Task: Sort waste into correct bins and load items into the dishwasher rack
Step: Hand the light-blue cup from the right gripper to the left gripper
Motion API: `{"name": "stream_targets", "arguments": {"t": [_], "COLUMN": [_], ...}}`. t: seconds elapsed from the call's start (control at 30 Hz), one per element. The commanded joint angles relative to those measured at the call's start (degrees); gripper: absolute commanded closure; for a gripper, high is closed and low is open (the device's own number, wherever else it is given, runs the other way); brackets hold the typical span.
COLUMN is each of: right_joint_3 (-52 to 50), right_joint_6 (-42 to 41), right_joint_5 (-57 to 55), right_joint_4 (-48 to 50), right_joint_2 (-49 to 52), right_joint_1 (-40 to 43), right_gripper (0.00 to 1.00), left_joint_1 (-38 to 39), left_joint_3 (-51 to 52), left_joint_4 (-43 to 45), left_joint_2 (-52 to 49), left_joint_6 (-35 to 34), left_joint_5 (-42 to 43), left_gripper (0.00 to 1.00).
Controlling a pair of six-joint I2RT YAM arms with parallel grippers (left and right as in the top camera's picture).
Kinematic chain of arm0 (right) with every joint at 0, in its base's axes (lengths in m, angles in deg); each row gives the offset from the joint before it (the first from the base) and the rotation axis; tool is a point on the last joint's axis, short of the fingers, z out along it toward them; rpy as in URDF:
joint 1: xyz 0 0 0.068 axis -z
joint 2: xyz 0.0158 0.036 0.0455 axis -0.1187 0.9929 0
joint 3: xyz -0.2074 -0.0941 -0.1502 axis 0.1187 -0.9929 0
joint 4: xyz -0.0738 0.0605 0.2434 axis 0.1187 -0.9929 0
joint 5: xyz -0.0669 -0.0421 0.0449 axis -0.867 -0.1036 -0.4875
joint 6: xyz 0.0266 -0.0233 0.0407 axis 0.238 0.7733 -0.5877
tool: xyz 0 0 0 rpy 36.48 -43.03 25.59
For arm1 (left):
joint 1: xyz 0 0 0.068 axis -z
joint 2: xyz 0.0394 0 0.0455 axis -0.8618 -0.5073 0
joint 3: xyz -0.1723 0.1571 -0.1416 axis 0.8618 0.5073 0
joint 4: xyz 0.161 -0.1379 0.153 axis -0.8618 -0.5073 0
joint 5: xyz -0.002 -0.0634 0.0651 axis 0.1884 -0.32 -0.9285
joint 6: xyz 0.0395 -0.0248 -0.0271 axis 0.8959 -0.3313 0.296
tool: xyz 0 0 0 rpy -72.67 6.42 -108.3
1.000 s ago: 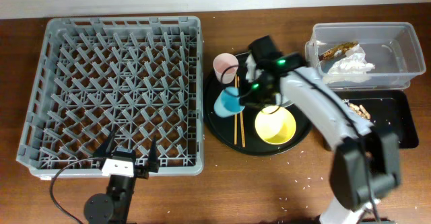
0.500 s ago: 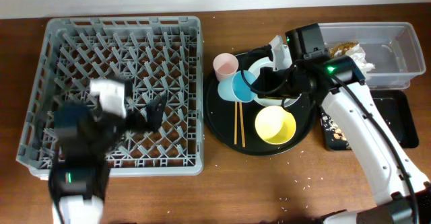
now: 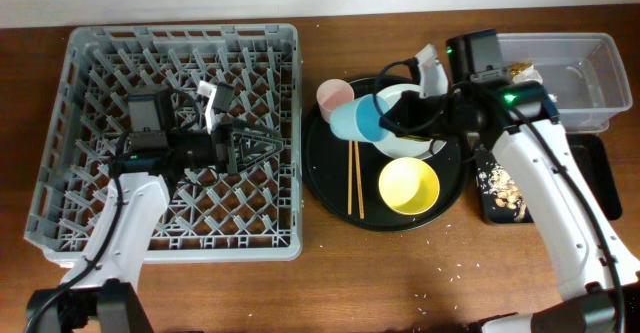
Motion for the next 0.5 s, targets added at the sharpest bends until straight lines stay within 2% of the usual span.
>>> {"name": "stream_targets", "arguments": {"t": [0.0,0.1,0.2,0.37,0.47], "right_joint_3": [0.13,0.13,-0.22,-0.55,-0.55], "right_joint_6": [1.01,0.98,-0.79,-1.22,-1.18], "right_joint_5": [5.22,6.88,9.68,19.10,23.87], "right_joint_4": [1.29,2.58,5.38,10.47,12.41], "right_joint_2": [-1.29,-1.27,-1.03,1.97,4.92], "right_joint_1": [0.74,0.70,0.70,-0.04,-0.79], "right_gripper": [0.96,0.96,0.96,0.96,0.96], "left_joint_1": [0.35,0.17,0.31,0.31,0.28], "left_joint_3": [-0.79,-0.79,-0.79,-0.79,-0.79], "left_joint_4": [0.13,1.07,1.01,1.05,1.88], "left_joint_2": [-0.37,-0.35,-0.35,-0.35,-0.35], "left_joint_6": [-9.03,-15.78,-22.40,-29.29,-29.62], "left_joint_5": [3.10,-0.87,-0.70,-0.72,-1.03], "left_gripper": [0.01,0.01,0.01,0.01,0.01]}}
